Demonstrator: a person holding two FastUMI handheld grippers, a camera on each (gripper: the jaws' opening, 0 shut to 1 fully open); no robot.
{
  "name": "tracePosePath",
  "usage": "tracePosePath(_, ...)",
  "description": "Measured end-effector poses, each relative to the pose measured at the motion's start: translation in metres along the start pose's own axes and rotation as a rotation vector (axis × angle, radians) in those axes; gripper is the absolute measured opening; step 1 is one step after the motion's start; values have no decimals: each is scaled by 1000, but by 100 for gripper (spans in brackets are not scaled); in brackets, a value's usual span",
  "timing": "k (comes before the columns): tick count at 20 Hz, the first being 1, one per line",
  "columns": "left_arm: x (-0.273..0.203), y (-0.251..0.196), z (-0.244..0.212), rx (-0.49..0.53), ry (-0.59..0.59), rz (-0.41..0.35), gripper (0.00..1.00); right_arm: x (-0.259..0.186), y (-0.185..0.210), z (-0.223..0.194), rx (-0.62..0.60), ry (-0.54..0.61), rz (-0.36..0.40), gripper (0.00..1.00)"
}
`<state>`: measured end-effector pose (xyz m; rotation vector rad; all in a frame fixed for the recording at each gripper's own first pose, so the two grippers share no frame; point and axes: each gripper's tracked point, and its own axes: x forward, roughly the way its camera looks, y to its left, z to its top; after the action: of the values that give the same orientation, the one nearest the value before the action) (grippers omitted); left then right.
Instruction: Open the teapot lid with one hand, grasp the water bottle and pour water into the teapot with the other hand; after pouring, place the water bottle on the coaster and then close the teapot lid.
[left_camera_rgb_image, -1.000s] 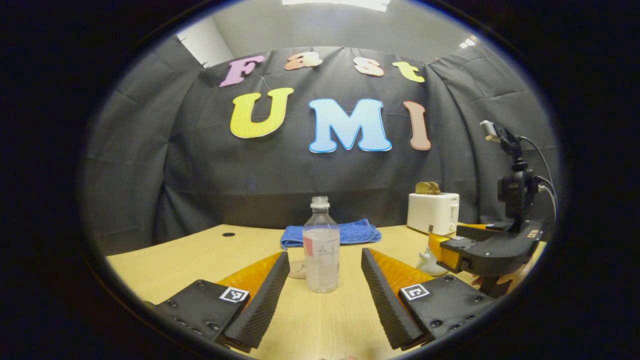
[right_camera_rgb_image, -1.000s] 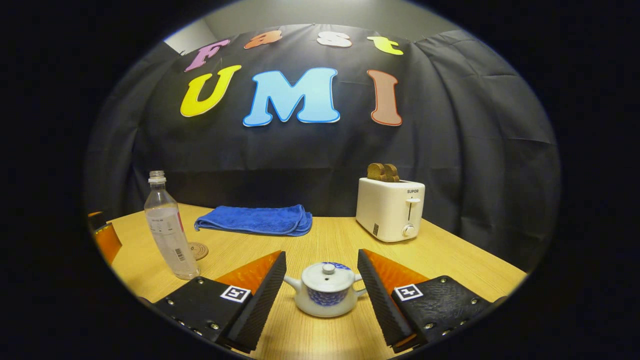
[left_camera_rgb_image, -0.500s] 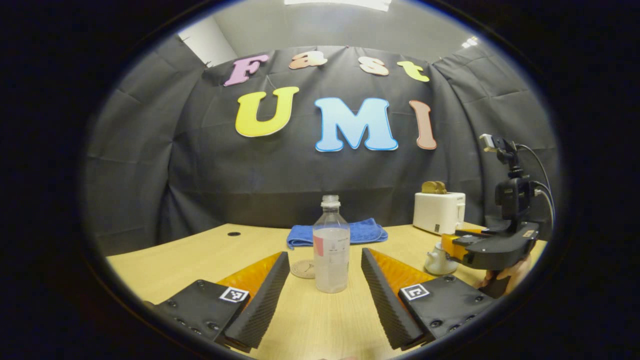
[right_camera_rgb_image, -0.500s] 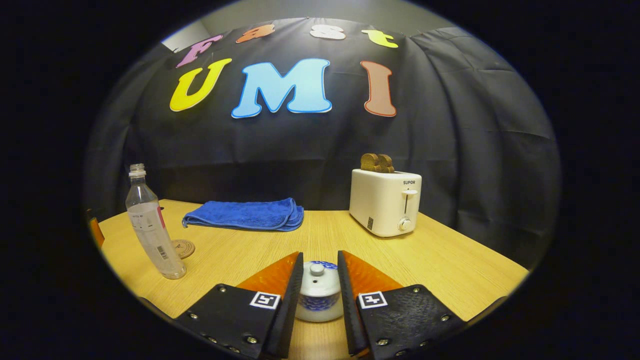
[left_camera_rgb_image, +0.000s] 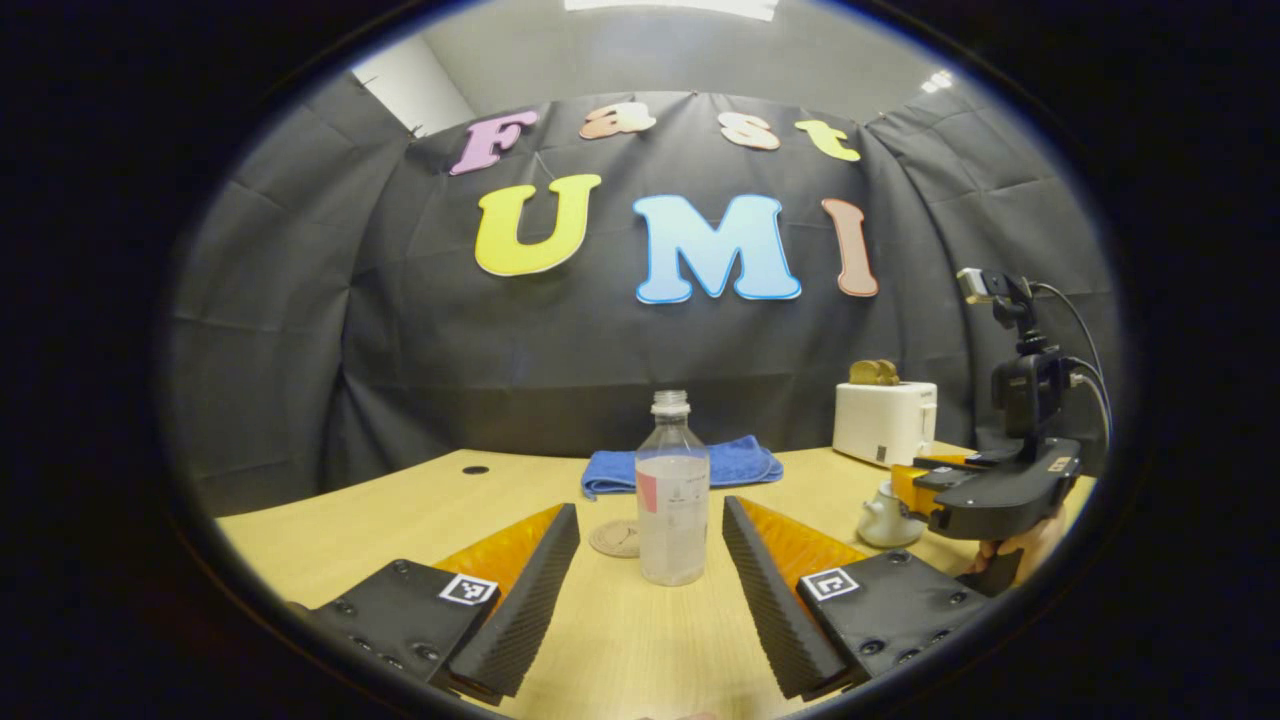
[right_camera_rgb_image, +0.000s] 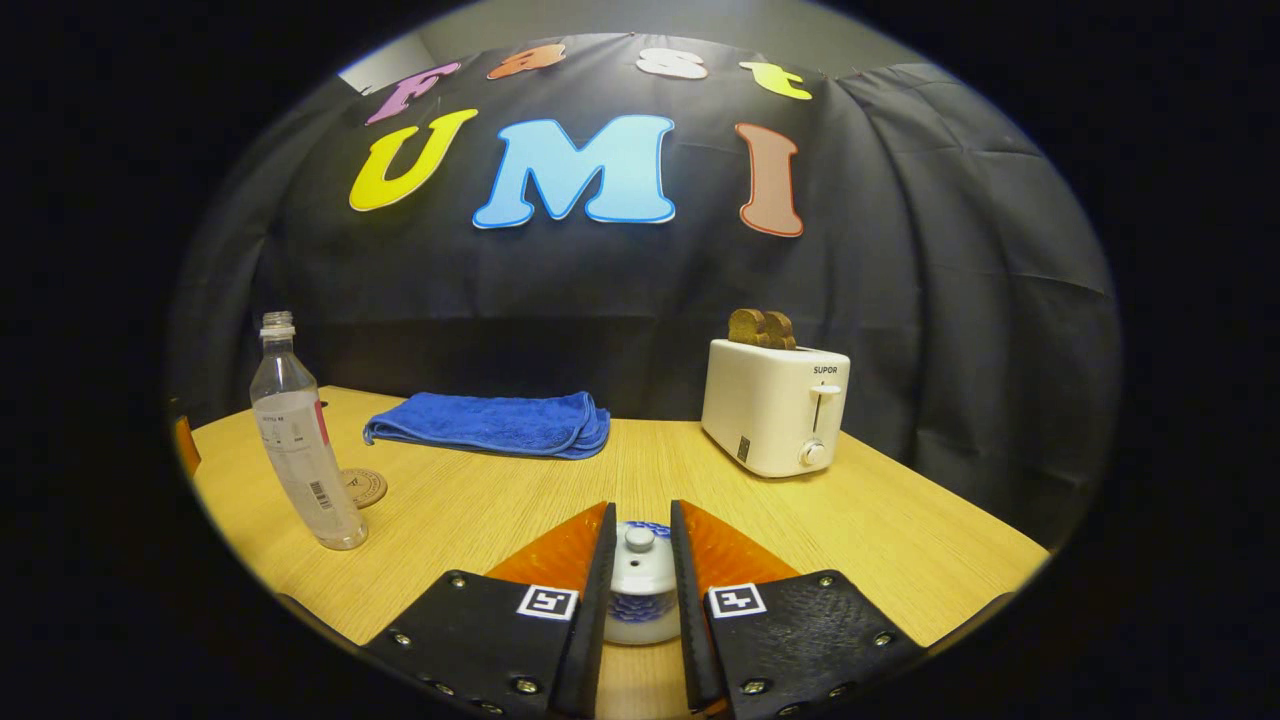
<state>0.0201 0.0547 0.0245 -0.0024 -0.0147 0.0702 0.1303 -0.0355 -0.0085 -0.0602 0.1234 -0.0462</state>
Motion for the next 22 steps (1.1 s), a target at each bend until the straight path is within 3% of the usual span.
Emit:
tracePosePath(6, -2, 3, 3, 3, -2, 8, 100, 0, 3, 7, -5, 4, -3, 33)
tracePosePath(7, -3, 4, 3, 4, -4, 9, 100, 25, 1, -8, 0, 6, -12, 23)
tracePosePath(8, -2, 4, 3, 3, -5, 9, 100, 3, 4, 2, -18, 9, -10, 13)
tracePosePath(13, 1, -1, -1, -2, 11, -1, 100, 2, 2, 4, -27, -10, 0, 13)
tracePosePath(14, 1, 0, -2, -5, 11, 0, 100, 5, 2, 3, -32, -6, 0, 3)
tracePosePath(22, 4, -6, 1, -6, -2, -14, 100, -10, 2, 38, -54, -117, 0, 3)
